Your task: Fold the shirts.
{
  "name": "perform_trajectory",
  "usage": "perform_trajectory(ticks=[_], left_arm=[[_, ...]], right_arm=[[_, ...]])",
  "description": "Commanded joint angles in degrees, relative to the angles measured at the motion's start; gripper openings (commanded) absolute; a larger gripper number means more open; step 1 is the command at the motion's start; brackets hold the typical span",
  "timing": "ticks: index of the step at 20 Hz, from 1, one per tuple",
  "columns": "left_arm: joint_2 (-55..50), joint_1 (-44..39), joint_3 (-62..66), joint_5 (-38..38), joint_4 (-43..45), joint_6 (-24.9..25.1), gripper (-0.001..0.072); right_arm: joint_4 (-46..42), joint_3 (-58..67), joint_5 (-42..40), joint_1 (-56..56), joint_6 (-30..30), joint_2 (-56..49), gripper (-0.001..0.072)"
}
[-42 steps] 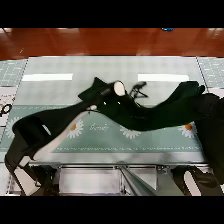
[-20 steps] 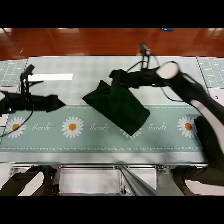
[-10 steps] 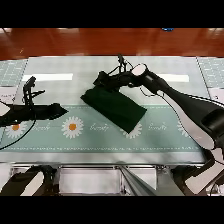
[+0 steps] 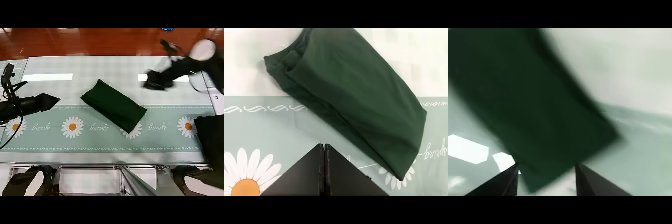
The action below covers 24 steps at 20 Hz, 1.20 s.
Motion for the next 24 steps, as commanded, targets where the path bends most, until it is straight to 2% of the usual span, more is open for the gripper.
perform_trajectory(ticks=[1, 3, 5, 6, 8, 11, 13, 16, 17, 19, 20, 22, 24], left_arm=[[1.0, 0.1, -0.9, -1.9, -0.2, 0.0, 0.0019], [1.0, 0.1, -2.2, -1.9, -0.2, -0.8, 0.0019], [0.9, 0.1, -3.3, -1.9, -0.2, -0.8, 0.0020], [0.9, 0.1, -3.6, -1.9, -0.2, -0.8, 0.0019], [0.9, 0.1, -3.9, -1.9, -0.2, -0.9, 0.0020], [0.5, 0.1, -4.0, -1.9, -0.2, -1.0, 0.0019], [-0.1, 0.1, -4.0, -1.9, -0.2, -1.2, 0.0020], [-0.5, 0.1, -4.0, -1.9, -0.7, -2.5, 0.0020], [-0.5, 0.1, -4.0, -1.9, -0.8, -2.5, 0.0020], [-0.5, 0.1, -4.0, -1.9, -0.8, -2.5, 0.0019], [-0.5, 0.1, -4.0, -1.9, -0.8, -2.5, 0.0020], [-0.5, 0.1, -4.0, -1.9, -0.8, -2.5, 0.0020], [-0.7, 0.1, -4.0, -1.9, -0.8, -2.5, 0.0019]], right_arm=[[-17.5, -23.9, -6.8, -4.8, 14.4, 19.8, 0.0407], [-1.9, -38.4, -18.4, -4.4, 12.6, 25.7, 0.0408], [13.0, -47.9, -29.1, -2.5, 7.1, 26.0, 0.0408], [16.8, -50.3, -32.9, -2.1, 6.6, 24.5, 0.0408], [24.2, -50.8, -35.9, -2.0, 0.7, 18.6, 0.0407], [44.8, -48.9, -35.2, -1.8, -17.6, 7.4, 0.0407], [53.8, -46.3, -34.1, 0.0, -25.1, 0.8, 0.0407], [55.8, -39.4, -34.2, 4.2, -25.8, -8.2, 0.0406], [55.8, -36.4, -33.4, 5.2, -25.8, -11.0, 0.0375], [55.8, -30.7, -32.2, 6.8, -27.5, -14.1, 0.0026], [55.5, -27.5, -31.8, 7.4, -29.0, -14.3, 0.0028], [51.4, -19.5, -28.9, 7.1, -27.9, -14.3, 0.0027], [42.3, -9.4, -24.7, 6.1, -22.2, -14.3, 0.0027]])
